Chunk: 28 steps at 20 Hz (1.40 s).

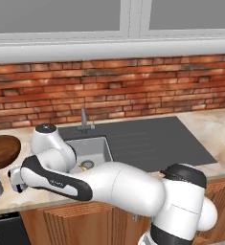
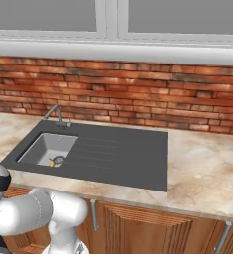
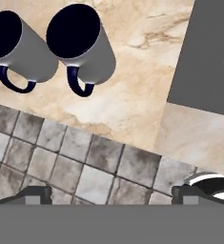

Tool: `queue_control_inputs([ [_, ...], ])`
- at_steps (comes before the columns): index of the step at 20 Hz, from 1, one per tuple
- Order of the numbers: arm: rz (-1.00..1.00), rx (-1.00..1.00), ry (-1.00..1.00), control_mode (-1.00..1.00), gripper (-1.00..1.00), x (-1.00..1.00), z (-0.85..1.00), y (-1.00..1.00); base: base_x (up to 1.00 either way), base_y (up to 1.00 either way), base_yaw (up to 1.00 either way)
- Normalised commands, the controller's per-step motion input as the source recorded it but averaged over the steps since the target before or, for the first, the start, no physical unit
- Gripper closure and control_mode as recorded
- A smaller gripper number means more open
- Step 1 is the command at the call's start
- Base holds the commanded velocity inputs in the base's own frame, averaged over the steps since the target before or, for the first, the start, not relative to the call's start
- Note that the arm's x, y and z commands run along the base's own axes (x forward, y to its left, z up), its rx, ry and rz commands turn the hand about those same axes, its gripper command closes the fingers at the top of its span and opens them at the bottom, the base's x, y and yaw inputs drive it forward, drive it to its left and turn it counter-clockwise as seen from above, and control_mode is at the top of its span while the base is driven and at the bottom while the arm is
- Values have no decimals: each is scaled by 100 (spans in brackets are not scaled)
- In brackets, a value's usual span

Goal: Clear the mugs and bowl far away from the sink.

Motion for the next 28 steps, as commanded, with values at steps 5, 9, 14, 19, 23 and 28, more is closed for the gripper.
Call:
queue_control_inputs([
  [5,0,-10,0,-100,-100,18,0,27,0,0,0],
  [9,0,-7,0,-100,-100,15,0,19,0,0,0],
  [14,0,-3,0,-100,-100,23,-3,16,0,0,0],
  [19,0,0,0,-100,-100,20,-19,8,0,0,0],
  [23,0,0,0,-100,-100,6,-24,8,0,0,0],
  [28,0,0,0,-100,-100,0,-24,7,0,0,0],
])
